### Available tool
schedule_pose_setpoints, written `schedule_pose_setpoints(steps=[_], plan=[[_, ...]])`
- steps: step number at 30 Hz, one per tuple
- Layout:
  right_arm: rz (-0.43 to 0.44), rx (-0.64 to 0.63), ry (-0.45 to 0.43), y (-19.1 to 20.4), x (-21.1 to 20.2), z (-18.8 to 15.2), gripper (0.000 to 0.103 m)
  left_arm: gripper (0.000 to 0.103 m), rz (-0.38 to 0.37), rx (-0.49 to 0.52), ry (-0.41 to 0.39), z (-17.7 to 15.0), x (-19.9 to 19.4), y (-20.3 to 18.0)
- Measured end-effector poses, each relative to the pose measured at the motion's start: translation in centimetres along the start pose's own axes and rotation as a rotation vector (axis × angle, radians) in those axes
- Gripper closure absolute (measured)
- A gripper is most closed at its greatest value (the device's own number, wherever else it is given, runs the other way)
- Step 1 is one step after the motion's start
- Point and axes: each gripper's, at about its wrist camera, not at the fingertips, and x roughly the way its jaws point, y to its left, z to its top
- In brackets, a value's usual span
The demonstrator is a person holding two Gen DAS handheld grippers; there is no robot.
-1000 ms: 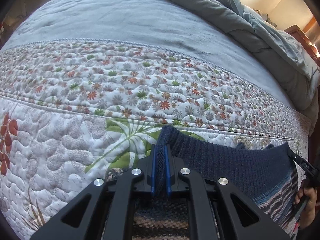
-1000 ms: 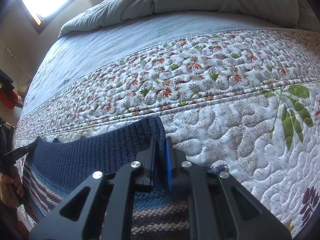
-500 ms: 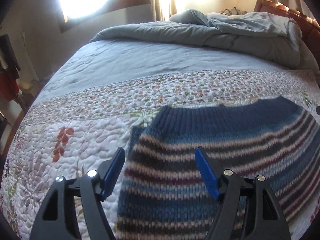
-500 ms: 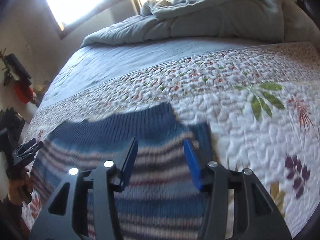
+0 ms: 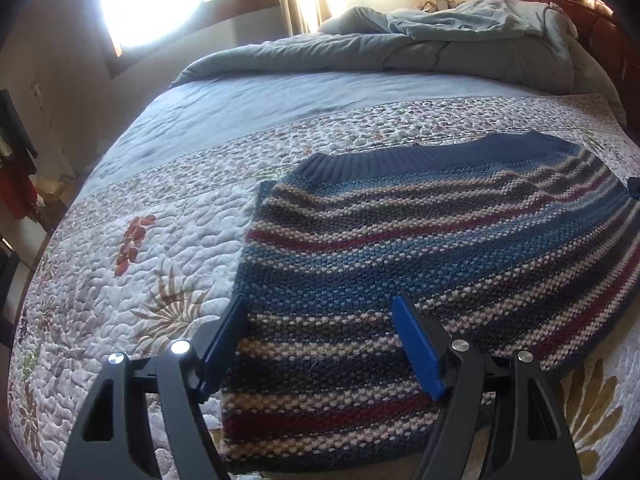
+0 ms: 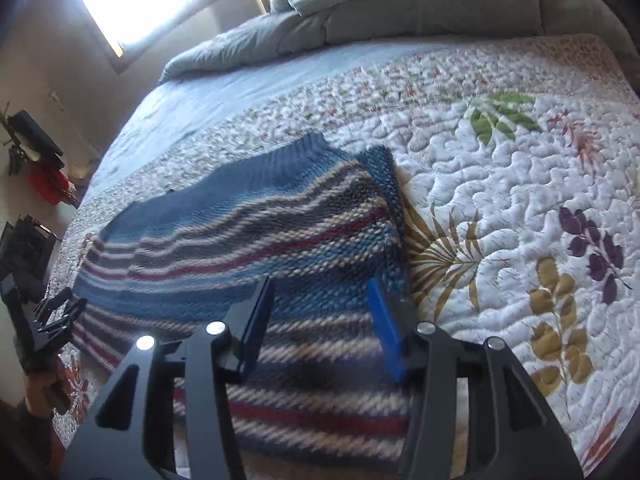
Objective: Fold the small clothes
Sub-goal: 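Open both grippers to release the folded sweater on the bedspread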
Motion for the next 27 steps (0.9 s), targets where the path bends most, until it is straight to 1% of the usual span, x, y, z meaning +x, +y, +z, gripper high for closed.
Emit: schedule_pose_setpoints(steps=[3,8,10,11,12,13,14,15,16,17,18,19,20,21,23,24,25,27], plan=[[-0.006,0.027,0.016,-0.1,-1.2,-2.0,0.05,0.028,-0.004,0.008,-0.026,-0.2,-1.5,0.4],[-0.075,0.051,0.083,-1.0,0.5,-4.3,0.049,0.027,0.001,0.048,-0.049,-0.9,-3.7,1.1],[-0.125,0.022,0.051,0.2,-0.1,-4.3,0.049,0.023,-0.018,0.041,-0.035,-1.0,-4.2,2.2],[-0.141,-0.012,0.028,1.6,-0.8,-4.3,0.045,0.021,-0.037,0.034,-0.025,-1.0,-4.4,2.8],[-0.15,-0.056,0.01,3.3,-1.5,-4.5,0.04,0.016,-0.065,0.025,-0.01,-0.9,-4.5,3.7],[-0.156,-0.141,-0.002,6.4,-2.1,-5.3,0.038,0.014,-0.112,0.005,0.014,-0.6,-4.4,5.1],[-0.152,-0.222,0.001,9.1,-2.4,-6.3,0.035,0.013,-0.165,-0.028,0.033,-0.3,-4.1,6.5],[-0.149,-0.284,0.002,11.2,-2.4,-7.2,0.034,0.011,-0.239,-0.082,0.065,0.3,-3.4,8.6],[-0.148,-0.375,-0.006,14.5,-2.4,-8.8,0.032,0.011,-0.301,-0.131,0.103,0.6,-2.5,10.0],[-0.135,-0.466,-0.011,17.9,-2.1,-10.8,0.025,0.011,-0.37,-0.19,0.153,0.9,-1.4,11.4],[-0.136,-0.548,-0.012,20.8,-1.6,-12.6,0.02,0.011,-0.441,-0.257,0.209,1.2,0.0,12.6],[-0.137,-0.609,-0.022,23.1,-1.1,-14.1,0.019,0.011,-0.503,-0.327,0.273,1.4,1.6,13.7],[-0.136,-0.684,-0.035,25.7,-0.5,-15.9,0.019,0.011,-0.549,-0.358,0.314,1.7,2.9,14.2],[-0.149,-0.762,-0.054,28.0,0.1,-17.5,0.019,0.011,-0.585,-0.371,0.336,2.0,3.9,14.3],[-0.192,-0.889,-0.153,32.4,1.0,-20.1,0.019,0.011,-0.635,-0.412,0.344,2.7,5.3,14.5],[-0.209,-0.931,-0.187,34.0,1.5,-20.8,0.019,0.011,-0.701,-0.447,0.36,3.1,6.3,14.5],[-0.239,-0.976,-0.217,35.8,2.3,-21.5,0.019,0.011,-0.73,-0.468,0.376,3.5,6.9,14.5],[-0.274,-1.051,-0.241,37.9,3.8,-22.0,0.023,0.011,-0.74,-0.474,0.402,4.1,8.1,14.2]])
